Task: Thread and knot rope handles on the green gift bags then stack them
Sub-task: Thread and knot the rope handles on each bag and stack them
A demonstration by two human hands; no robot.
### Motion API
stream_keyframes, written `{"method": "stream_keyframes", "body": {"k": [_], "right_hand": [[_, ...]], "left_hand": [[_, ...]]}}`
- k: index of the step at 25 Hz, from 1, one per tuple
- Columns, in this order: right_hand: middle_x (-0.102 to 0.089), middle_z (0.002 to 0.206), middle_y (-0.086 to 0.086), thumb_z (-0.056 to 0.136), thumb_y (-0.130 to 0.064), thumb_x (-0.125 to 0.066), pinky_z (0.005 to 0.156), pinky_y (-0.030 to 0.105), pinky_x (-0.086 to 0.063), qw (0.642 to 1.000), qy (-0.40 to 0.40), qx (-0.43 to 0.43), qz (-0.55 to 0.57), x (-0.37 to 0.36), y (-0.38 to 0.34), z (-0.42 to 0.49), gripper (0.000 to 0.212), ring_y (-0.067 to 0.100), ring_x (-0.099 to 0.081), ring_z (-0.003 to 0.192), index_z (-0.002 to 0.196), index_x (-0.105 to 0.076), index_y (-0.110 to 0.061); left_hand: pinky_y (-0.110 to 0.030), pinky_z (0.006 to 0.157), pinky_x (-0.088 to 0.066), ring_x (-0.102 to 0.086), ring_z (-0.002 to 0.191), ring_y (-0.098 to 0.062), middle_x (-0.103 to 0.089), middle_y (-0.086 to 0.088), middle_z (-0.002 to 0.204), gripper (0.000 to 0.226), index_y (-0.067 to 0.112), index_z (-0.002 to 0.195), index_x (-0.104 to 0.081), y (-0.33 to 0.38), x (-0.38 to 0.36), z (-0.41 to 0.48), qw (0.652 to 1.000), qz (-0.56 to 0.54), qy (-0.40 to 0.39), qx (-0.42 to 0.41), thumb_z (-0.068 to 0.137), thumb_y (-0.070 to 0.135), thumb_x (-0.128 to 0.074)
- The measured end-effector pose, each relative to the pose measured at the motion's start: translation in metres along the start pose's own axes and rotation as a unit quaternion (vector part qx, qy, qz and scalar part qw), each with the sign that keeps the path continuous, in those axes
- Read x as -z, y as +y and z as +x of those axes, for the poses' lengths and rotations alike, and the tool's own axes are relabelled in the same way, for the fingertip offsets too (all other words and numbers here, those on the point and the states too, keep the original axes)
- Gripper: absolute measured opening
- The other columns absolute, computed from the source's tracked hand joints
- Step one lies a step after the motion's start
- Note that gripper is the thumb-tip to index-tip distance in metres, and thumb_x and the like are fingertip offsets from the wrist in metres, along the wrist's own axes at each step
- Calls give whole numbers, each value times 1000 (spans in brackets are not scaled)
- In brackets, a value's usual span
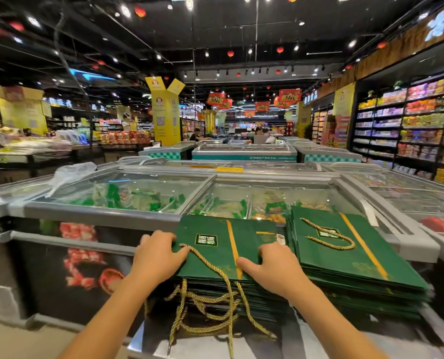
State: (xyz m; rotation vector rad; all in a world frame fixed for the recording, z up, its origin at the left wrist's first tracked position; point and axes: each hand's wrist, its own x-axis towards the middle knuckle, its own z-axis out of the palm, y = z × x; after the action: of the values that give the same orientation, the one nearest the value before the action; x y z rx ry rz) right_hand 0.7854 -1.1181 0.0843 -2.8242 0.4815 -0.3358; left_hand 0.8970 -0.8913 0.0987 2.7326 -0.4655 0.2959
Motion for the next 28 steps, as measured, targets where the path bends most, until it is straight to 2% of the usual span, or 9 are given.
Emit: {"method": "stream_keyframes", "body": {"k": [4,6,9,13,16,19,23,25,28], "right_hand": [[-48,72,-1,76,-82,-55,65,34,-41,993,38,-46,106,-8,-2,-9,66,25,-50,78,75,-56,-16],[-62,91,4,72,-80,-58,82,40,-52,985,58,-48,153,-9,-1,-14,73,28,-59,95,100,-68,-14],[-63,120,6,80,-58,-76,96,34,-48,969,77,-46,232,0,-2,-25,79,23,-56,119,139,-58,-9],[-65,87,-16,78,-28,-87,70,9,-48,930,110,-22,350,12,-5,-40,39,0,-64,82,108,-63,-25],[-76,91,-2,79,-11,-85,74,32,-63,861,125,-37,491,12,-5,-47,41,13,-75,80,116,-67,-16],[-78,100,6,88,-4,-75,75,36,-63,749,127,-43,649,14,-4,-55,39,23,-77,89,124,-62,-13],[-74,118,14,93,2,-64,81,40,-63,571,109,-37,813,15,-8,-65,37,29,-73,104,129,-61,-9],[-74,118,13,94,3,-61,75,40,-63,558,81,-31,825,10,-14,-69,36,30,-72,106,127,-61,-12],[-74,118,13,98,2,-57,72,42,-63,571,70,-44,817,12,-14,-73,31,31,-73,105,126,-61,-12]], "left_hand": [[-41,101,-46,-56,116,-27,-62,-5,121,33,20,123,-67,2,-7,-10,989,-129,71,-18,92,32,-66],[-38,96,-49,-60,108,-22,-65,-3,117,30,19,121,-68,0,-8,-16,974,-203,99,-26,91,22,-68],[-27,82,-48,-59,93,-12,-63,0,115,27,23,116,-68,2,-6,-28,949,-284,136,-32,91,13,-68],[-19,72,-49,-59,89,-6,-59,7,114,26,29,106,-67,7,-4,-43,912,-370,169,-45,92,8,-65],[-36,76,-57,-63,92,-12,-60,5,114,28,32,101,-66,13,-3,-51,879,-428,202,-47,94,6,-63],[-43,79,-57,-63,92,-18,-62,-6,111,29,34,99,-63,26,-7,-57,841,-491,227,-23,96,6,-58],[-25,78,-53,-57,88,-3,-54,-6,114,30,36,97,-57,62,-12,-71,808,-538,242,-9,99,6,-55],[-7,68,-44,-51,77,12,-47,-1,111,26,29,98,-55,85,-13,-80,804,-554,216,-1,99,3,-52],[-8,66,-44,-50,75,11,-44,-2,109,22,25,100,-53,104,-21,-85,801,-577,160,-11,98,3,-54]]}}
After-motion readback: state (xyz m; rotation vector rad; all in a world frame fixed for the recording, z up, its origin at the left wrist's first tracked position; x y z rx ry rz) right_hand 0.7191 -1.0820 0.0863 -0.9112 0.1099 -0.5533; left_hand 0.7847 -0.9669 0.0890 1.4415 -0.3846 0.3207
